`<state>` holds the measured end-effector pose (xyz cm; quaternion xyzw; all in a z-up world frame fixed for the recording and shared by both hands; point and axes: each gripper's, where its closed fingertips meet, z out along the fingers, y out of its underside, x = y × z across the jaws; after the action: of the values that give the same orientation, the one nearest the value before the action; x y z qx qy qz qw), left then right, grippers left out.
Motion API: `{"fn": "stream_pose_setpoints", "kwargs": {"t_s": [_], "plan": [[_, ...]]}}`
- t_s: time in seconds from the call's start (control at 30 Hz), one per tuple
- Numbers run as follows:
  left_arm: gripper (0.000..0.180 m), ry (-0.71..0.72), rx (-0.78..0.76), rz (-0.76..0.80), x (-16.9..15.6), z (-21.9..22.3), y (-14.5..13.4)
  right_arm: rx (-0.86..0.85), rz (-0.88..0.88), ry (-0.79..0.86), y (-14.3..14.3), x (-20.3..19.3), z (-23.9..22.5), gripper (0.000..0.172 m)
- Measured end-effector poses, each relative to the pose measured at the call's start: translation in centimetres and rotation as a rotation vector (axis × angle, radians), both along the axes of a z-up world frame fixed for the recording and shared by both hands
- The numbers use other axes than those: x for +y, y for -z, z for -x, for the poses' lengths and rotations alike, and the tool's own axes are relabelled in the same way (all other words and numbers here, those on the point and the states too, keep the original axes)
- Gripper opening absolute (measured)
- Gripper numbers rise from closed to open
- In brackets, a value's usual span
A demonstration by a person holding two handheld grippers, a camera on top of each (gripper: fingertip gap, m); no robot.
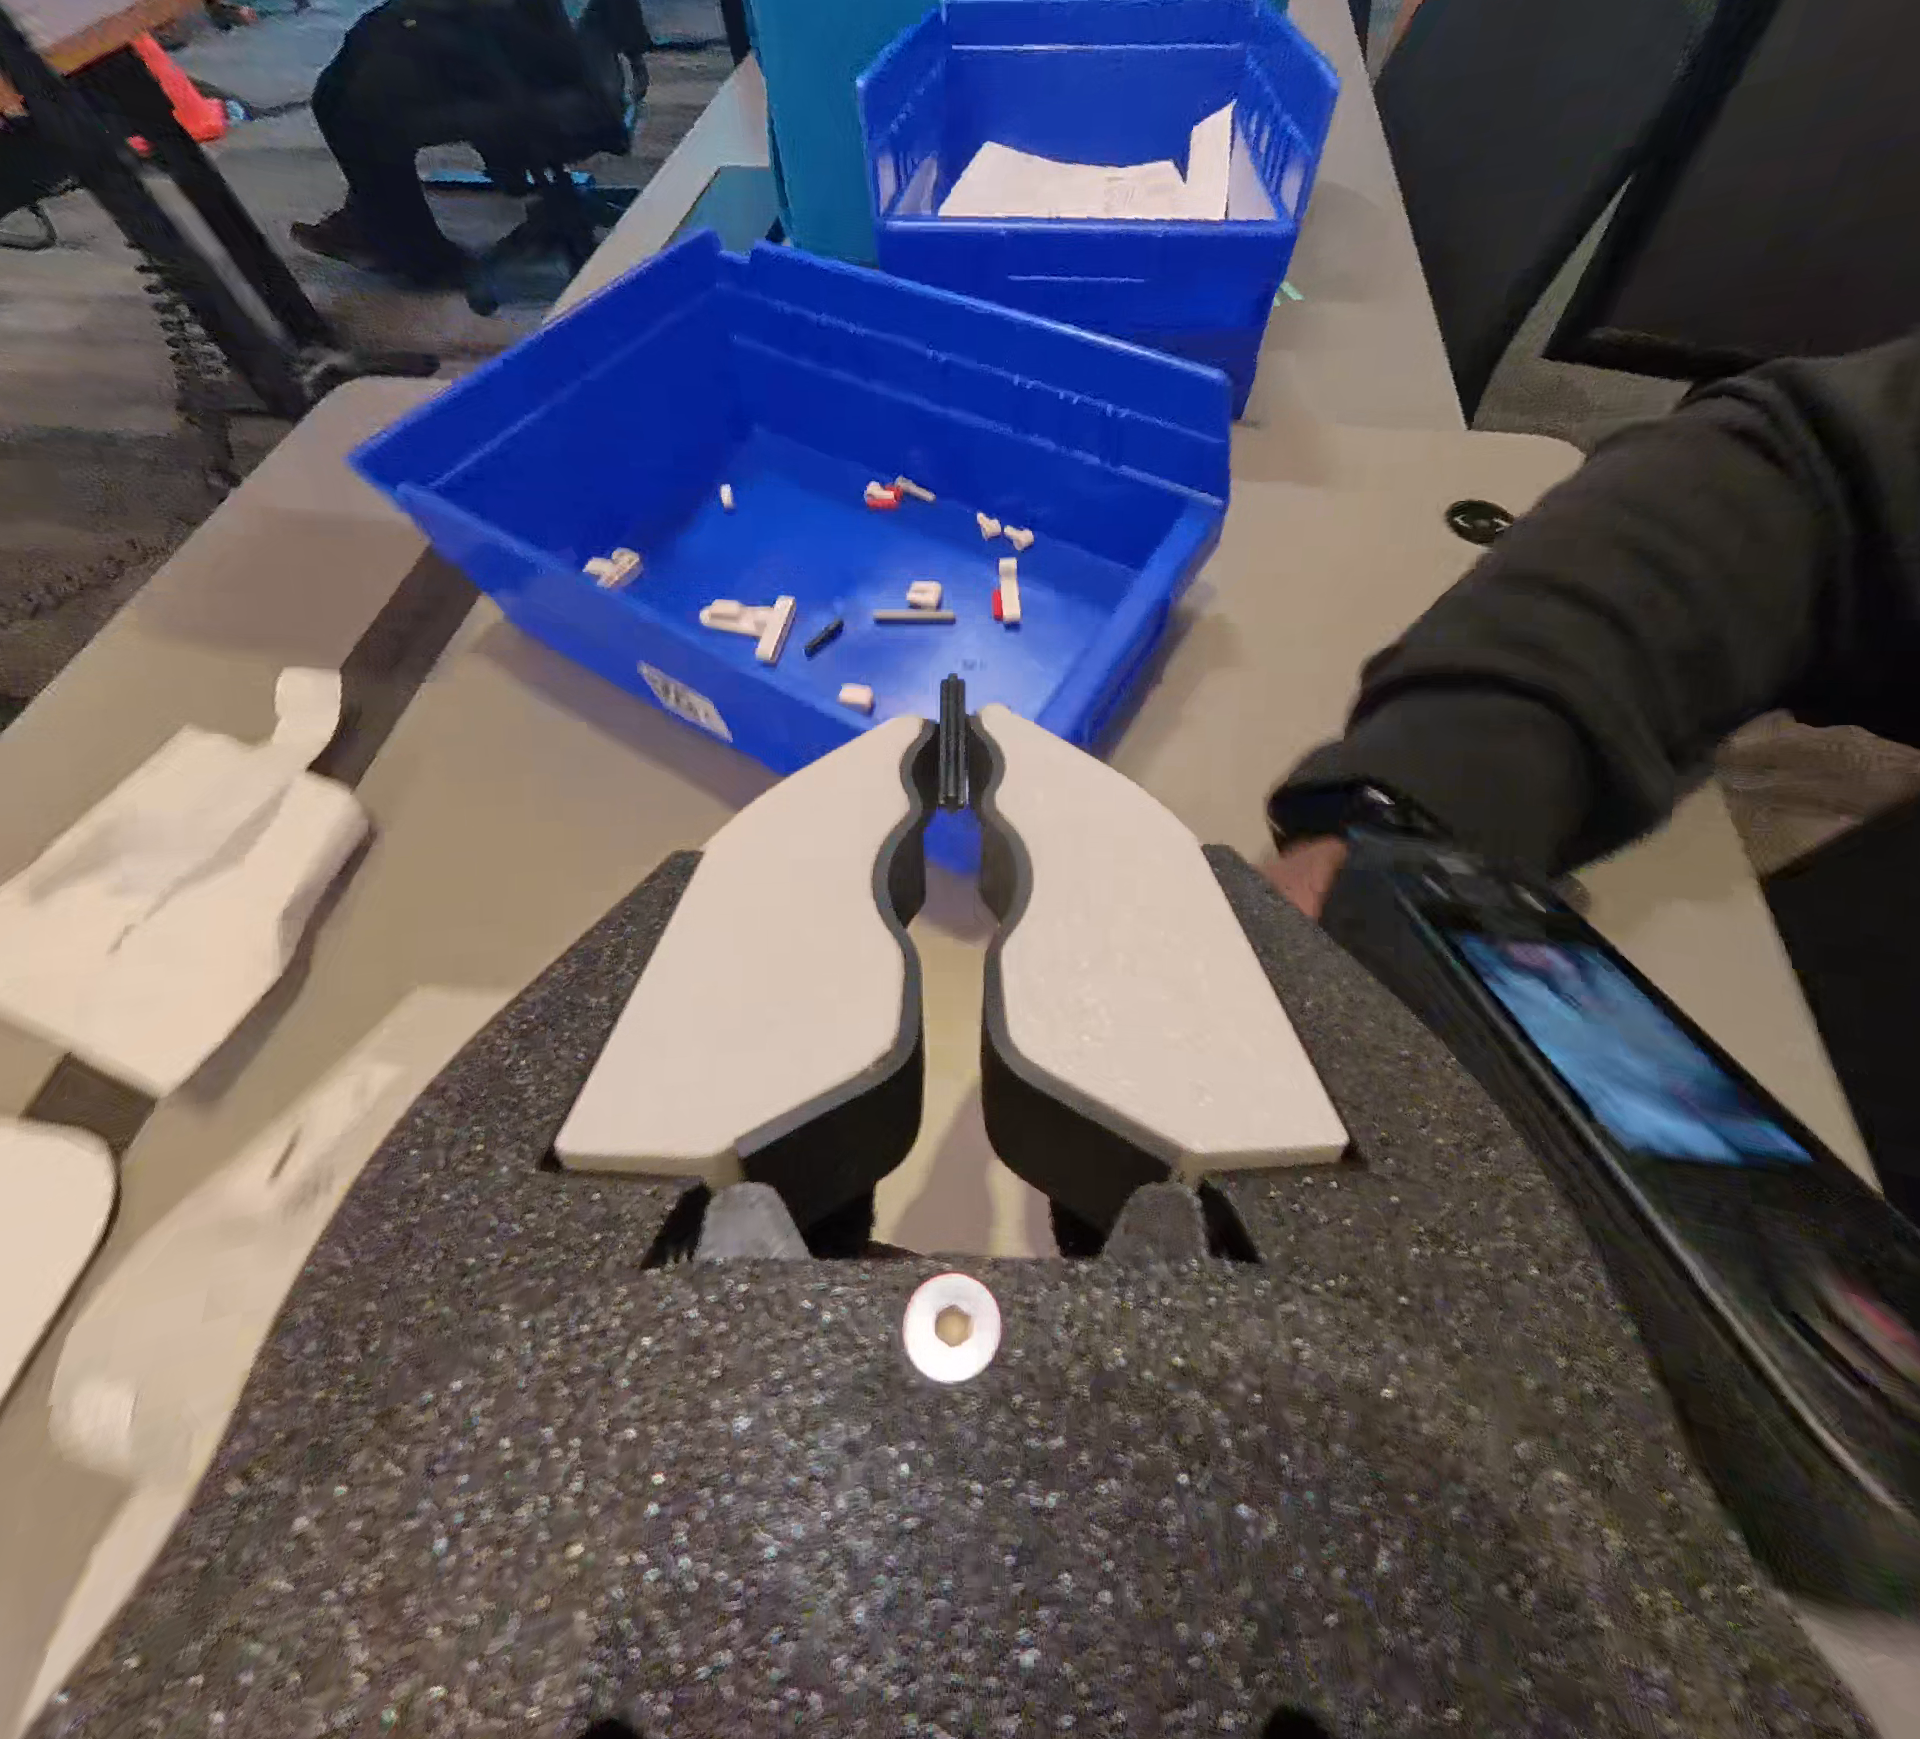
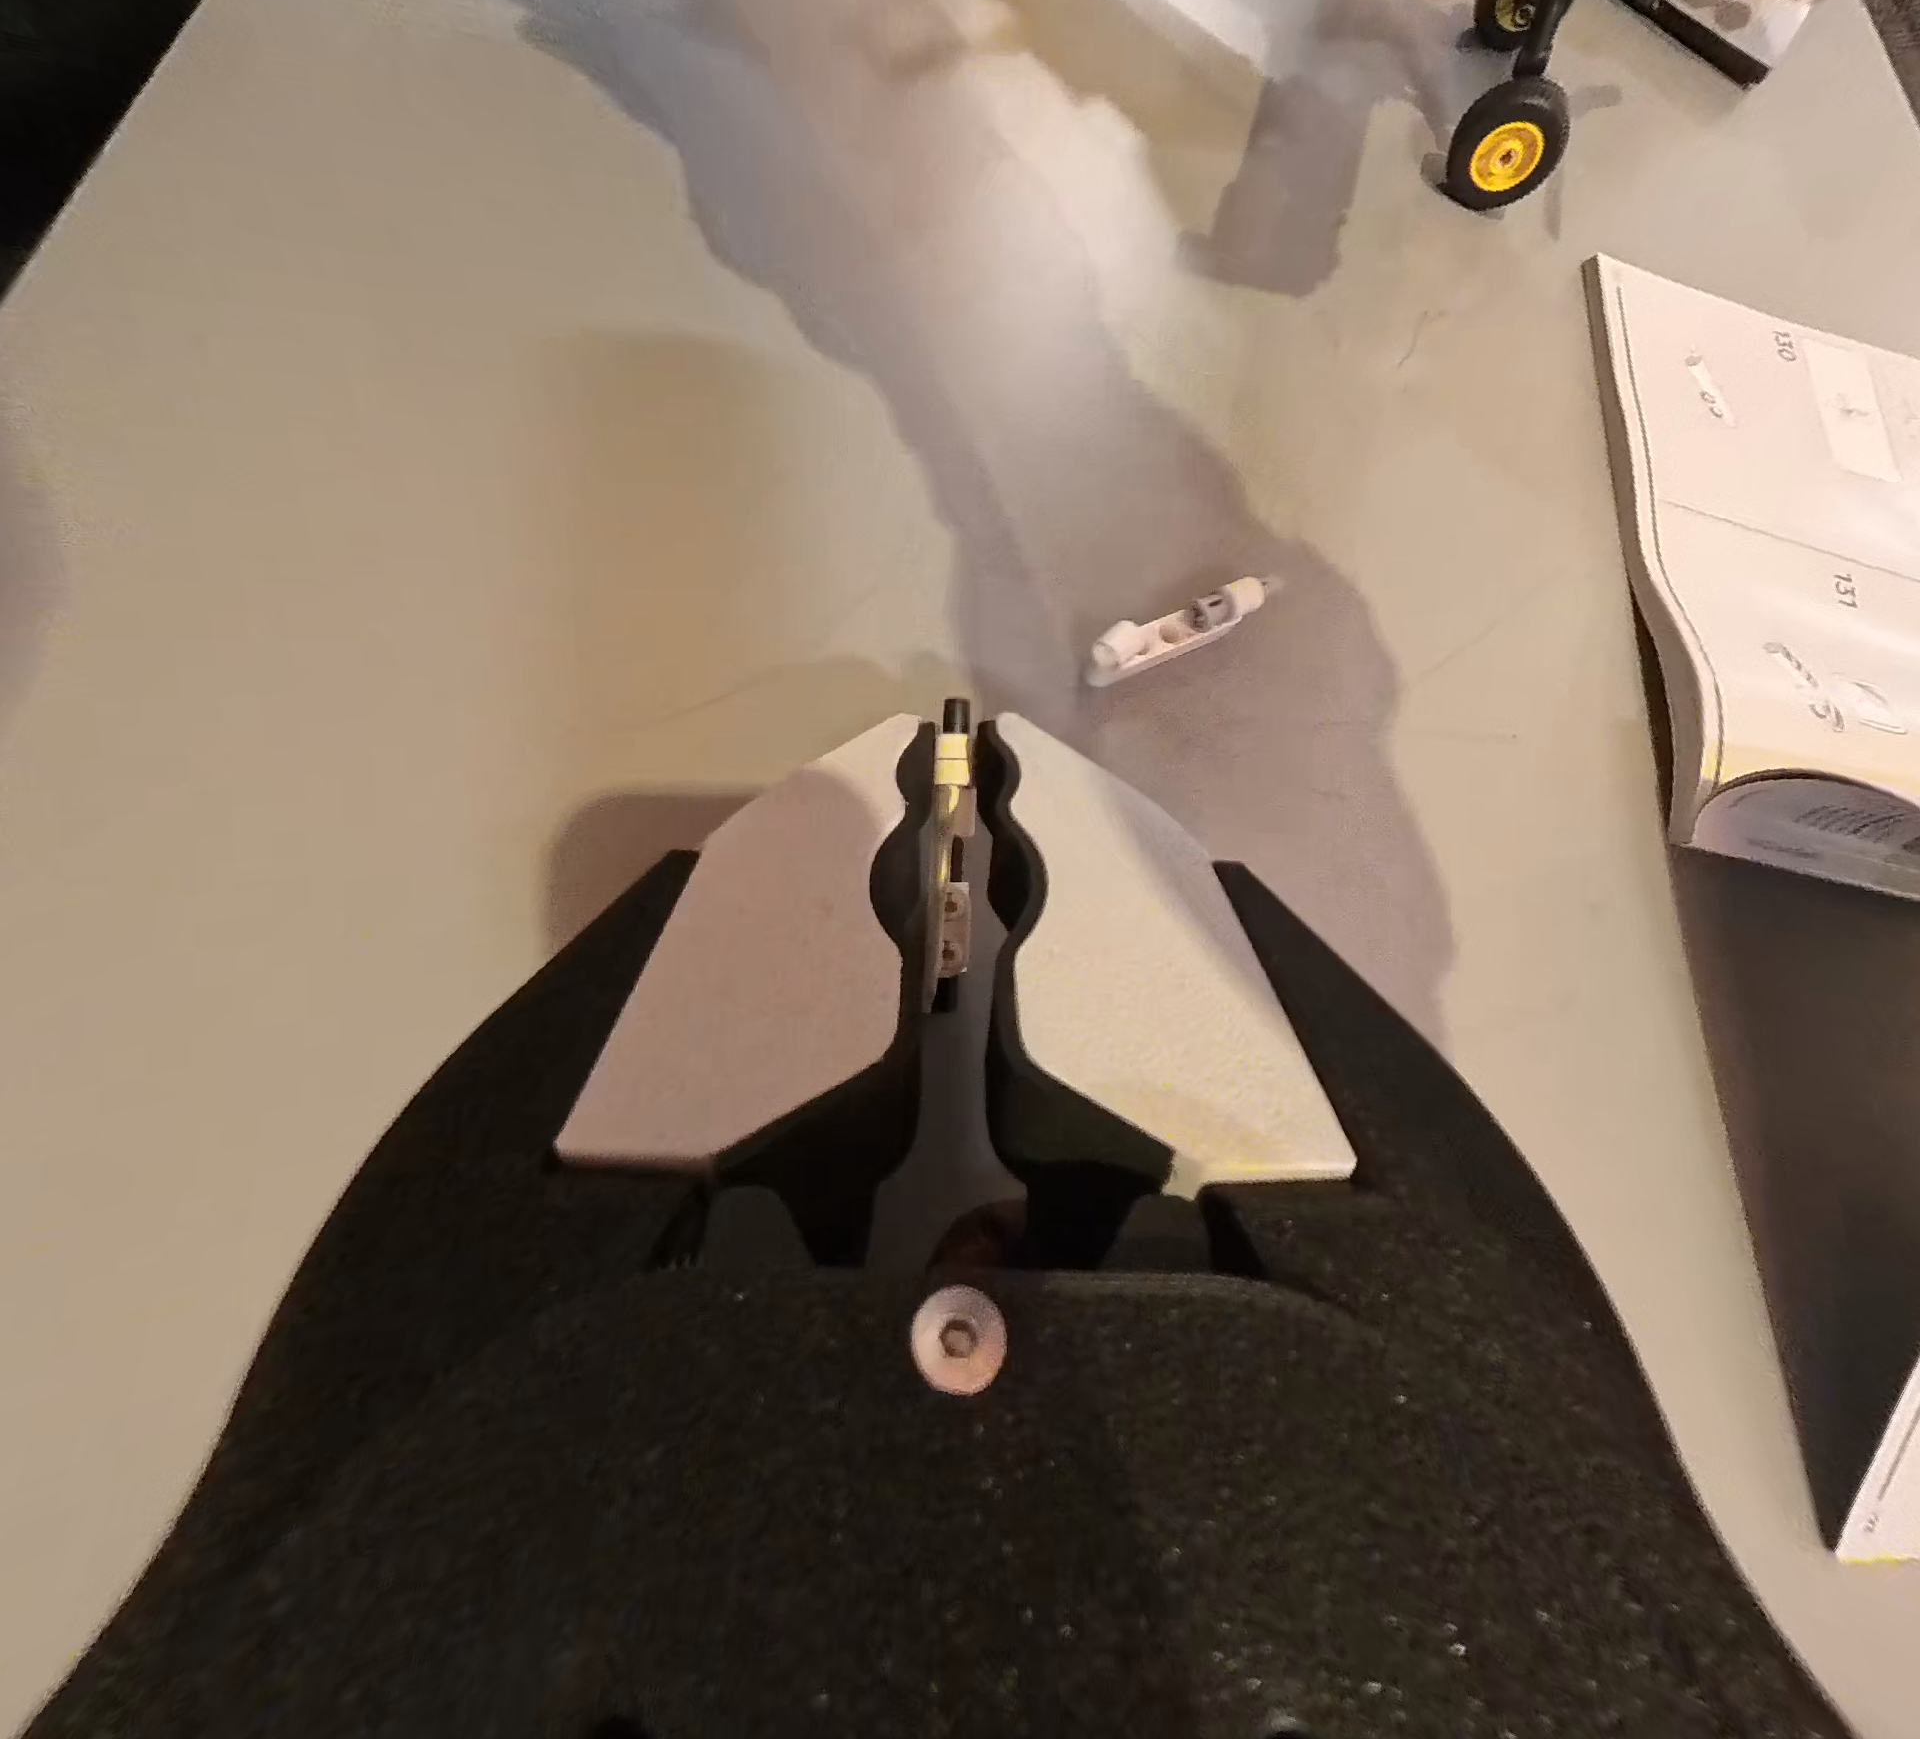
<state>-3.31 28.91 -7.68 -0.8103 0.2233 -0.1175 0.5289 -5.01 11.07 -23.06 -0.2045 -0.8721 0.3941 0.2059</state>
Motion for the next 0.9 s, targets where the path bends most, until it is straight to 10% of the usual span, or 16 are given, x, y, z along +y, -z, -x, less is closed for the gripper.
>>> {"fn": "stream_pose_setpoints", "kwargs": {"t_s": [0.33,0.9], "plan": [[0.026,0.029,0.088,0.061,7.8,-2.2,4.0,0.0,0.012,0.0,-0.1,0.0,-0.7,0.007],[0.032,-0.218,-0.14,-0.055,-10.3,4.6,5.1,-0.118,0.185,0.074,-1.1,0.7,0.2,0.007]]}}
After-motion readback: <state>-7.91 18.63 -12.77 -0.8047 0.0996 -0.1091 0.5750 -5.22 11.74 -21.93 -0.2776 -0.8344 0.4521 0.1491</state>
